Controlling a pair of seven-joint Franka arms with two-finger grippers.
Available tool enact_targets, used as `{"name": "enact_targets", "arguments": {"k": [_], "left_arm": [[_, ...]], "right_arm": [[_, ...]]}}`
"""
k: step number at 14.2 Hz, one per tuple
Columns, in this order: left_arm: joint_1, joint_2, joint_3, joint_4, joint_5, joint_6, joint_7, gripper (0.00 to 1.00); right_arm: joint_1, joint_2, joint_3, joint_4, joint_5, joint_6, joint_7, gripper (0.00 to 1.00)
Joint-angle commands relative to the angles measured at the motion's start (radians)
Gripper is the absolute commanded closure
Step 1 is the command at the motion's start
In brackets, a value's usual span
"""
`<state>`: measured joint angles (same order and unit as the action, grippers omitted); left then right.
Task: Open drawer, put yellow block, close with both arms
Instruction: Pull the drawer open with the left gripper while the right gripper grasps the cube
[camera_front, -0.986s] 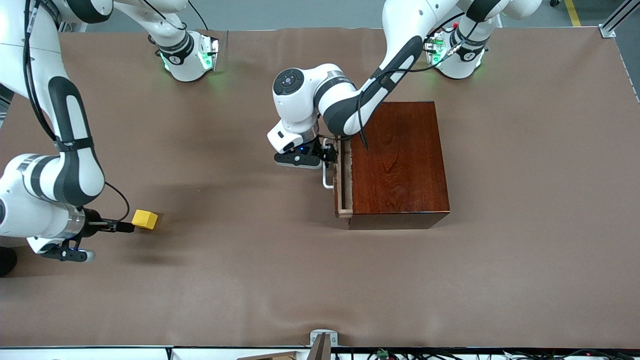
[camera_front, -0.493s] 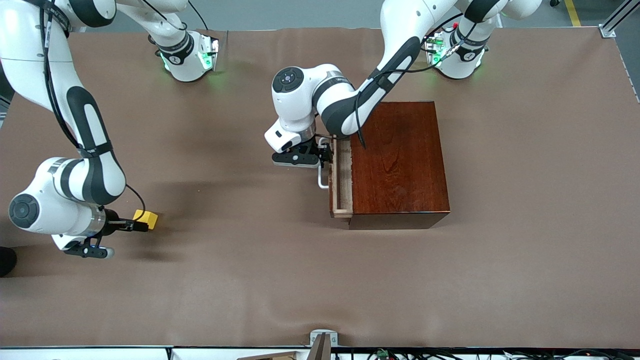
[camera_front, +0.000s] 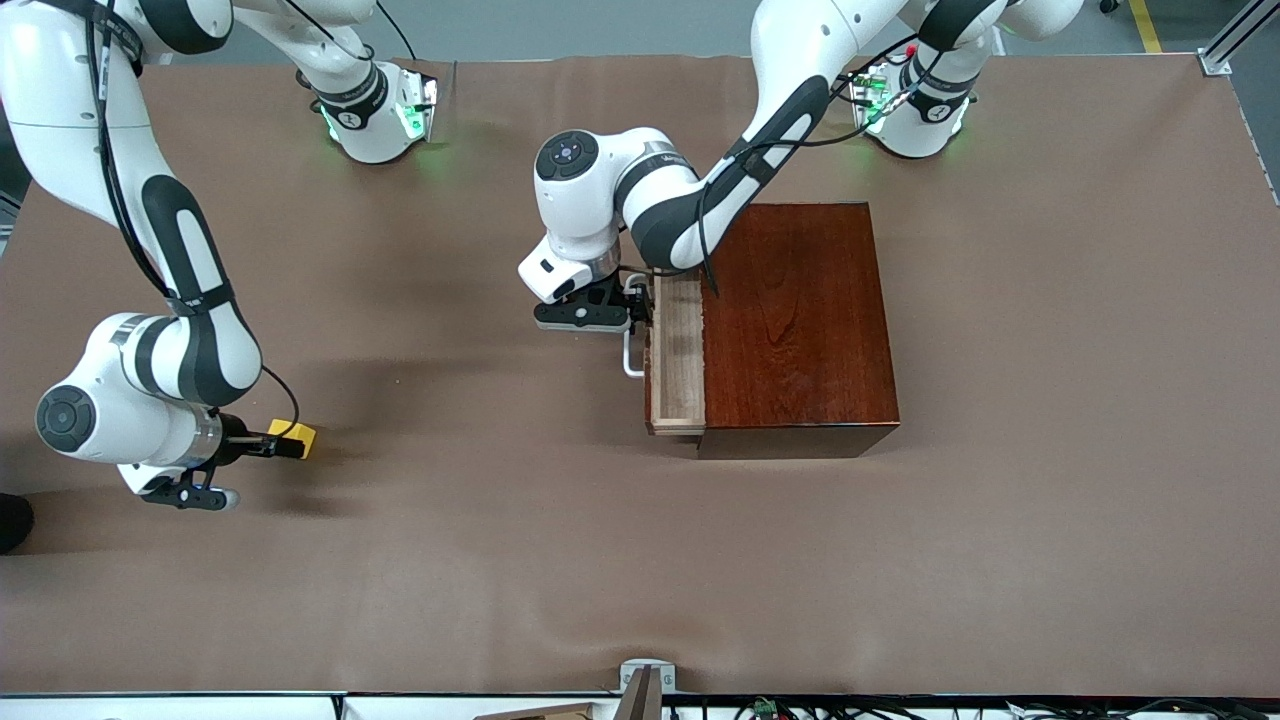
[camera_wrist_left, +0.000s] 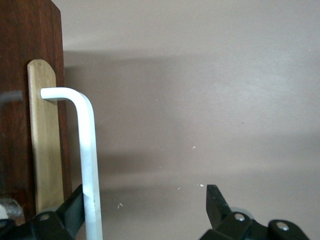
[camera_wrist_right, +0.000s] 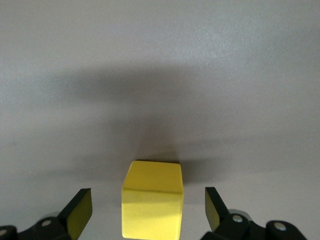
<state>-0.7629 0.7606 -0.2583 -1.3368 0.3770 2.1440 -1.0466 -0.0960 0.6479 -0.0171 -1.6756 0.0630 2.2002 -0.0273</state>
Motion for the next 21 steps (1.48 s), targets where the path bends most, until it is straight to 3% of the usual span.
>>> {"name": "enact_targets", "arguments": {"k": [1, 8, 10, 11, 19, 21], "left_arm": [[-0.036, 0.045, -0.01, 0.062, 0.007, 0.054, -0.038, 0.0], [-0.052, 0.057, -0.01, 0.062, 0.005, 0.132, -0.038, 0.0], [-0.053, 0.057, -0.012, 0.062, 0.005, 0.145, -0.038, 0.0], [-0.053, 0.057, -0.015, 0.062, 0.005, 0.158, -0.038, 0.0], [-0.079, 0.063, -0.018, 0.074, 0.003, 0.241, -0.098, 0.0], [-0.079, 0.052, -0.024, 0.077, 0.0, 0.24, -0.101, 0.0]], "right_arm": [[0.004, -0.037, -0.001, -0.073, 0.0, 0.045, 0.001, 0.0], [0.004, -0.051, -0.001, -0.145, -0.002, 0.121, 0.001, 0.0], [0.004, -0.051, 0.0, -0.145, -0.002, 0.121, 0.001, 0.21], [0.002, -0.051, -0.001, -0.145, -0.002, 0.121, 0.0, 0.27], [-0.004, -0.044, 0.0, -0.145, -0.002, 0.115, -0.046, 0.3], [-0.004, -0.043, 0.0, -0.145, -0.002, 0.108, -0.052, 0.49]]}}
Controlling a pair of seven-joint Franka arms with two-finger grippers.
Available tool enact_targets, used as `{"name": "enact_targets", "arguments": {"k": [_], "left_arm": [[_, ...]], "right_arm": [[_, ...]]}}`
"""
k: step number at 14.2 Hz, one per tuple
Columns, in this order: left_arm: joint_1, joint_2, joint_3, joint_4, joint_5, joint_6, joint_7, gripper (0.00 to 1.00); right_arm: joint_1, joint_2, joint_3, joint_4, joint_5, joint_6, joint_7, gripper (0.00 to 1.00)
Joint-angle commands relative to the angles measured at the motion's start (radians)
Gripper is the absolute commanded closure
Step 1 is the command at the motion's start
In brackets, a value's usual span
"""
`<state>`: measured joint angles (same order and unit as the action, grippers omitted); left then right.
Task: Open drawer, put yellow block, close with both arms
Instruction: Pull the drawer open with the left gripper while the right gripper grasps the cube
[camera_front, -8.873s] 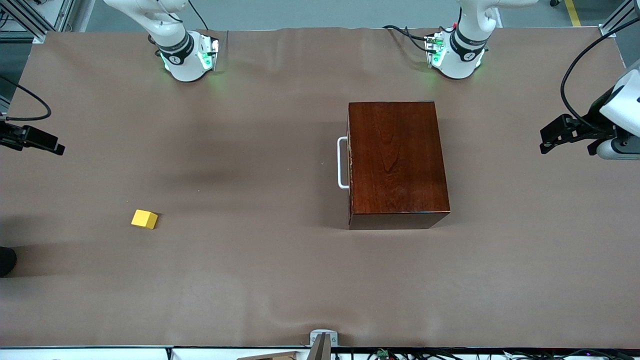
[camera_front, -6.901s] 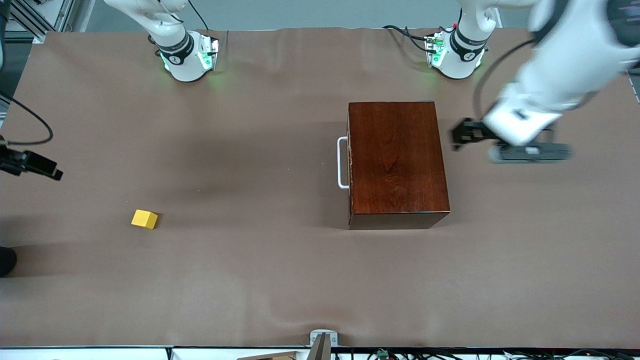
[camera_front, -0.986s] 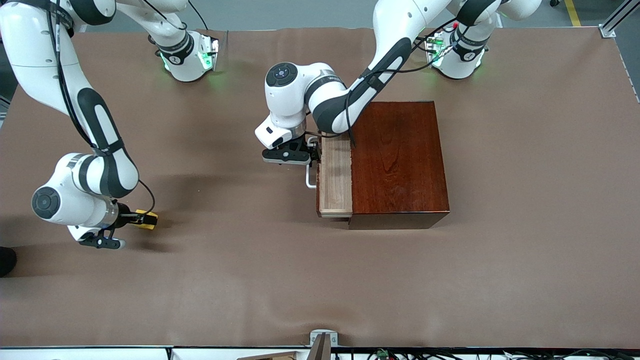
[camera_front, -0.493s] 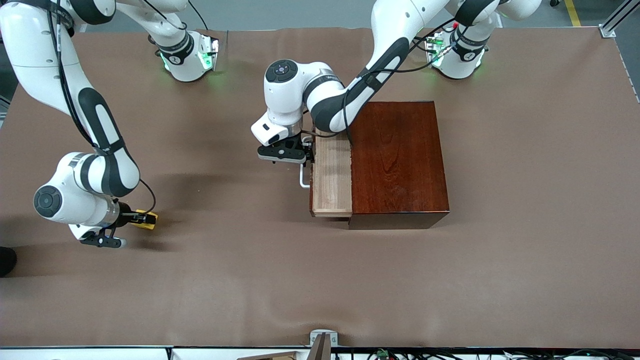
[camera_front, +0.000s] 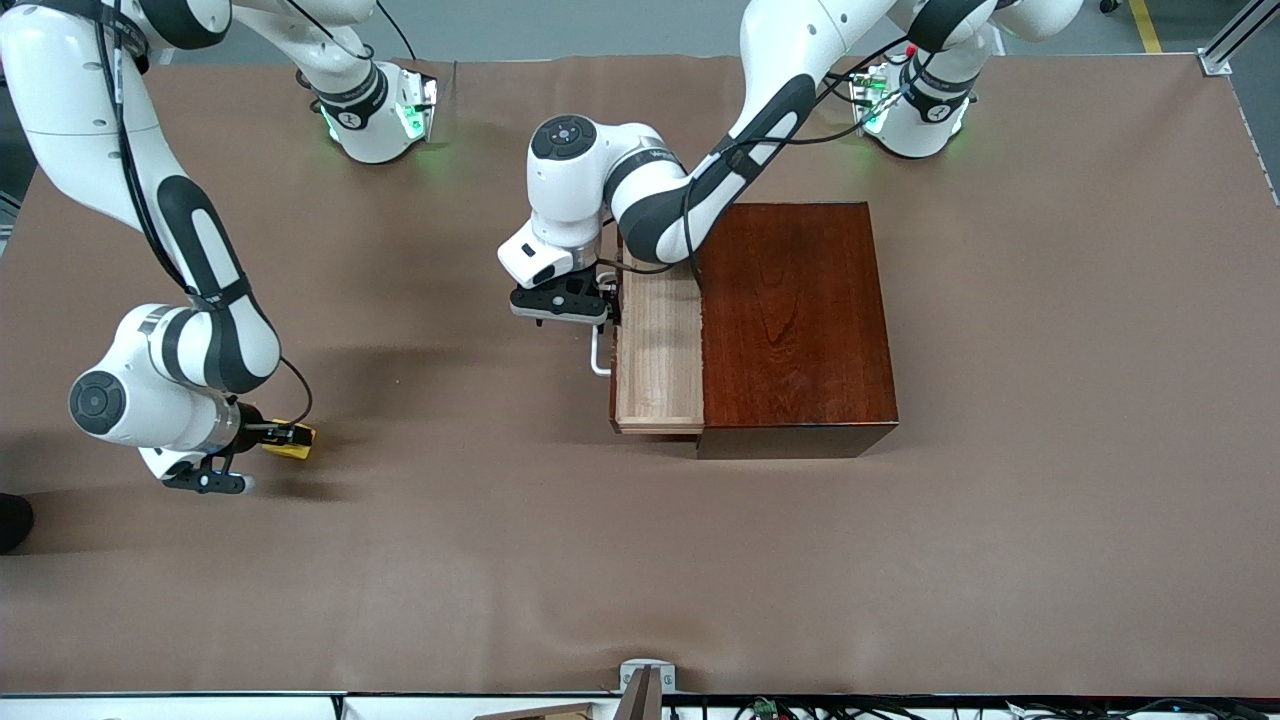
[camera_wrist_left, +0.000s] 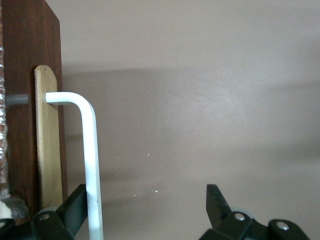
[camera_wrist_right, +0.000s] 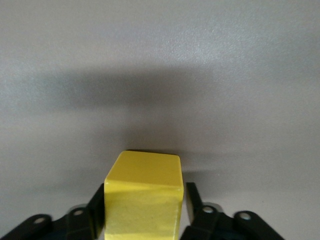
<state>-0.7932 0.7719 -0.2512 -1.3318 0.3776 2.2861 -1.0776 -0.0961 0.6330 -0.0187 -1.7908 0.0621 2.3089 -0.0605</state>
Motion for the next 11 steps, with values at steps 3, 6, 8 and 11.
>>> {"name": "enact_targets", "arguments": {"k": [3, 6, 8, 11], "left_arm": [[-0.041, 0.015, -0.031, 0.072, -0.066, 0.076, -0.074, 0.0], [-0.038, 0.001, -0.034, 0.074, -0.115, 0.05, -0.087, 0.0], [-0.04, -0.003, -0.034, 0.089, -0.147, 0.05, -0.102, 0.0], [-0.04, -0.022, -0.034, 0.102, -0.192, 0.05, -0.14, 0.0]], "right_arm": [[-0.004, -0.029, 0.002, -0.029, -0.001, -0.003, -0.024, 0.84], [0.007, -0.029, 0.002, -0.016, -0.001, -0.008, -0.093, 1.0], [0.015, -0.032, 0.003, 0.013, -0.001, -0.008, -0.151, 1.0], [0.022, -0.048, 0.005, 0.083, -0.001, -0.051, -0.163, 1.0]]}}
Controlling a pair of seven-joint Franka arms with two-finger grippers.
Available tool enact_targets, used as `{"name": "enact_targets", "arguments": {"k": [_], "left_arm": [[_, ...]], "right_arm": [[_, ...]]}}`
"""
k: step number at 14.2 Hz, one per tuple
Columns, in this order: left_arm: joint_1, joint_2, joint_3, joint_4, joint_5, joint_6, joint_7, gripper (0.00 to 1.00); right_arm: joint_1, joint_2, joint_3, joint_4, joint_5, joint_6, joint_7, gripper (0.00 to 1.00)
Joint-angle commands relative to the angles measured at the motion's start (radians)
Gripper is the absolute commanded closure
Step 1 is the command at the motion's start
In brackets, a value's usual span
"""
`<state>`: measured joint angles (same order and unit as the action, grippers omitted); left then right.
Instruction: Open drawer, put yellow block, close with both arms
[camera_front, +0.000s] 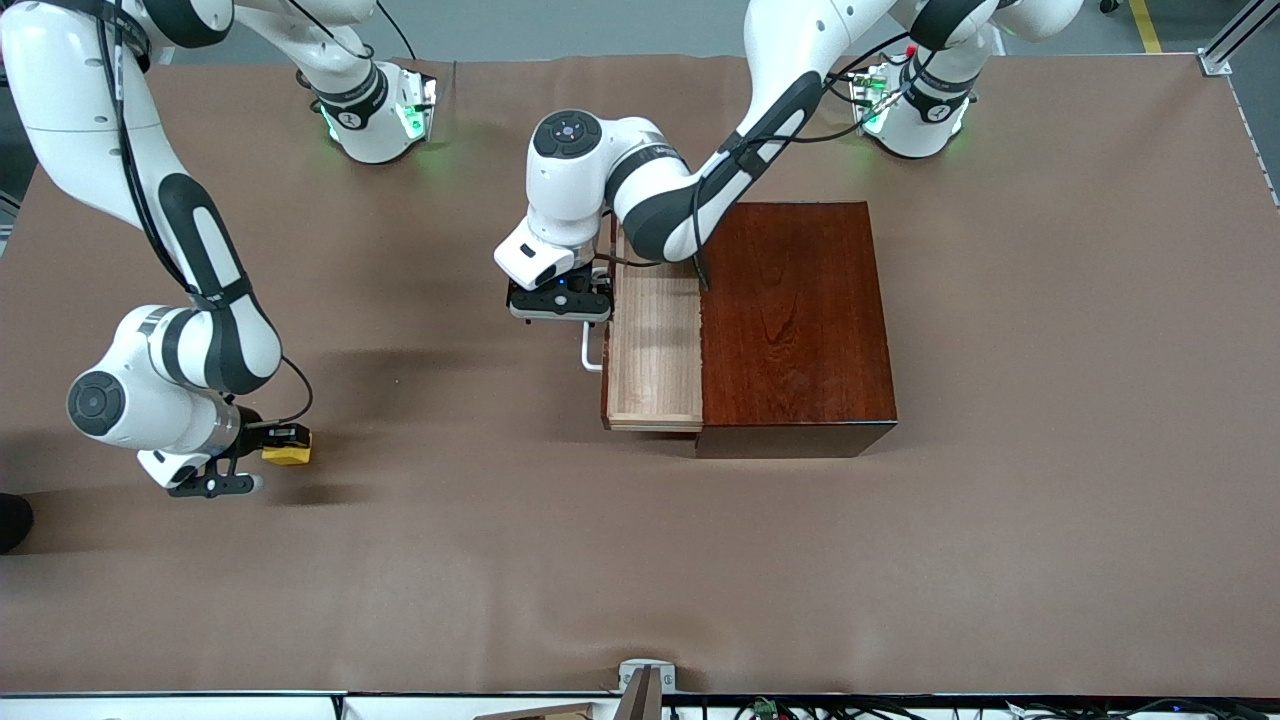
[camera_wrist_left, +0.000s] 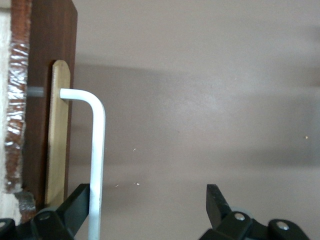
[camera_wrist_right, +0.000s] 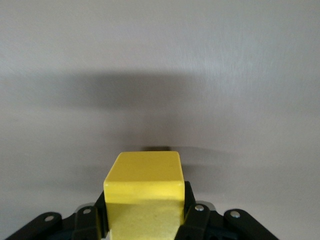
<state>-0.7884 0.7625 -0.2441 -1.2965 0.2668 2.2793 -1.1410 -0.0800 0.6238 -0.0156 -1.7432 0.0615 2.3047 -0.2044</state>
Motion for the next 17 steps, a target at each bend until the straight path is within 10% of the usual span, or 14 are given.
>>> {"name": "enact_targets", "arguments": {"k": [1, 9, 17], "left_arm": [[-0.043, -0.02, -0.04, 0.071, -0.09, 0.057, -0.085, 0.0], [-0.029, -0.078, -0.026, 0.078, -0.173, 0.028, -0.135, 0.0], [0.231, -0.359, -0.026, 0.054, -0.233, -0.446, -0.019, 0.0]], "right_arm": [[0.008, -0.044, 0.002, 0.072, 0.0, -0.079, -0.035, 1.0], [0.011, -0.064, 0.003, 0.353, 0.004, -0.425, -0.099, 1.0], [0.032, -0.182, 0.094, 0.352, 0.014, -0.531, -0.274, 1.0]]}}
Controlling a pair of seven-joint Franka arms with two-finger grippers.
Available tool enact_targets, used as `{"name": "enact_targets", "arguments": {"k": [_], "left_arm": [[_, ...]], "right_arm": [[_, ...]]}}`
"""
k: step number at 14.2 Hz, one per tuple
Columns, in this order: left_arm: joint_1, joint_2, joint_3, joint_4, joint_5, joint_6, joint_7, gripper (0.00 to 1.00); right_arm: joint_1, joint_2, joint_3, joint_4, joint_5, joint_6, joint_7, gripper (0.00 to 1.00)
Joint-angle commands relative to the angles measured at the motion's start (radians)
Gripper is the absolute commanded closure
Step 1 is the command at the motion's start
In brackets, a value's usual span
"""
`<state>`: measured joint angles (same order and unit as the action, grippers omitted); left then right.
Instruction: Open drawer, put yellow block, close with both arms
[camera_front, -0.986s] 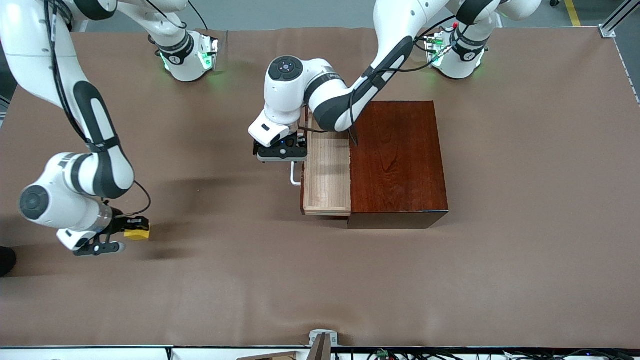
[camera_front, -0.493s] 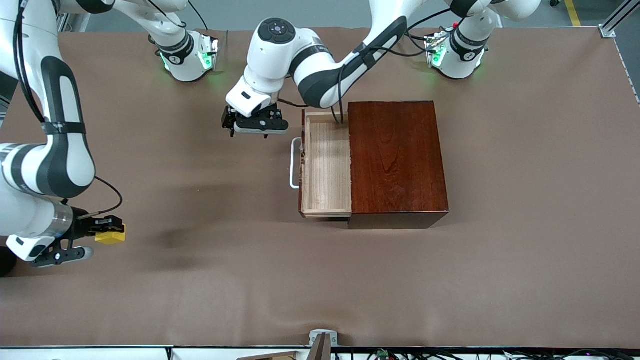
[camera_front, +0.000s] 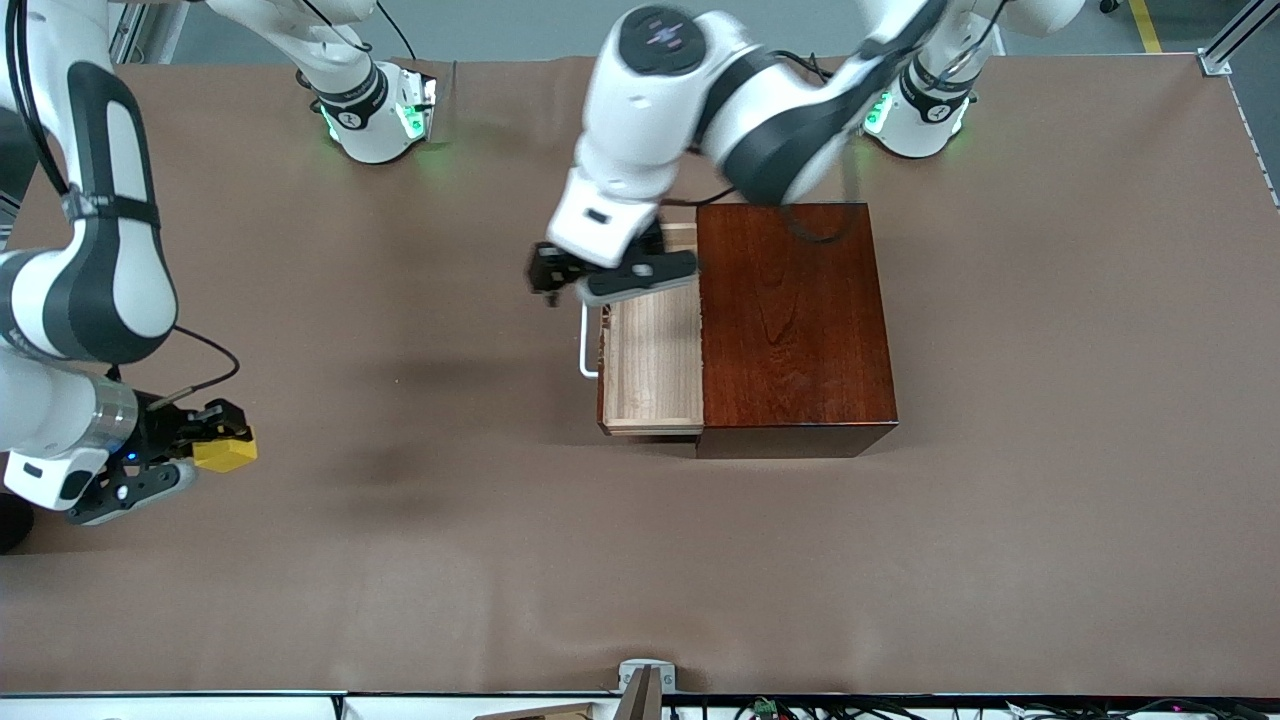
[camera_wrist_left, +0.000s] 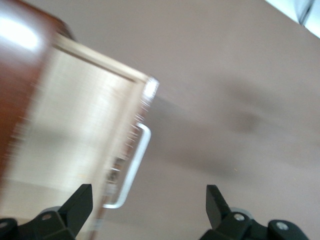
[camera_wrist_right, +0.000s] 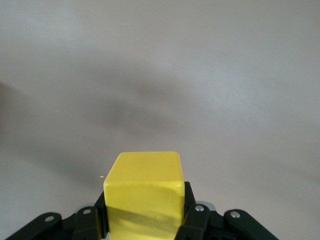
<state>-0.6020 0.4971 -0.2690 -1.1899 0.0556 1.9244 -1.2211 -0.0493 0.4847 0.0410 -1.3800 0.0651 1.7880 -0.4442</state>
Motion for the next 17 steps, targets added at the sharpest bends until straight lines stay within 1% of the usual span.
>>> {"name": "enact_targets", "arguments": {"k": [1, 5, 8, 10, 12, 13, 15, 17], "left_arm": [[0.088, -0.116, -0.004, -0.053, -0.022, -0.149, 0.13, 0.0], [0.26, -0.199, -0.01, -0.057, -0.04, -0.33, 0.435, 0.0], [0.359, -0.236, -0.01, -0.065, -0.042, -0.399, 0.537, 0.0], [0.425, -0.265, -0.01, -0.088, -0.043, -0.413, 0.586, 0.0], [0.5, -0.302, -0.01, -0.128, -0.048, -0.418, 0.716, 0.0], [0.543, -0.317, -0.01, -0.143, -0.071, -0.418, 0.754, 0.0], [0.617, -0.344, -0.01, -0.174, -0.08, -0.421, 0.836, 0.0], [0.677, -0.377, -0.01, -0.221, -0.08, -0.42, 0.894, 0.0]], "right_arm": [[0.002, -0.051, 0.062, -0.011, 0.009, -0.015, -0.059, 1.0], [0.002, -0.061, 0.14, -0.013, 0.009, -0.015, -0.255, 1.0], [0.019, -0.06, 0.187, -0.013, 0.007, -0.007, -0.323, 1.0], [0.07, -0.06, 0.194, -0.013, -0.001, -0.001, -0.323, 1.0], [0.13, -0.058, 0.194, -0.013, -0.008, 0.023, -0.33, 1.0], [0.164, -0.058, 0.194, -0.013, -0.03, 0.048, -0.347, 1.0], [0.225, -0.057, 0.194, -0.013, -0.069, 0.094, -0.352, 1.0], [0.279, -0.051, 0.194, -0.01, -0.083, 0.12, -0.352, 1.0]]}}
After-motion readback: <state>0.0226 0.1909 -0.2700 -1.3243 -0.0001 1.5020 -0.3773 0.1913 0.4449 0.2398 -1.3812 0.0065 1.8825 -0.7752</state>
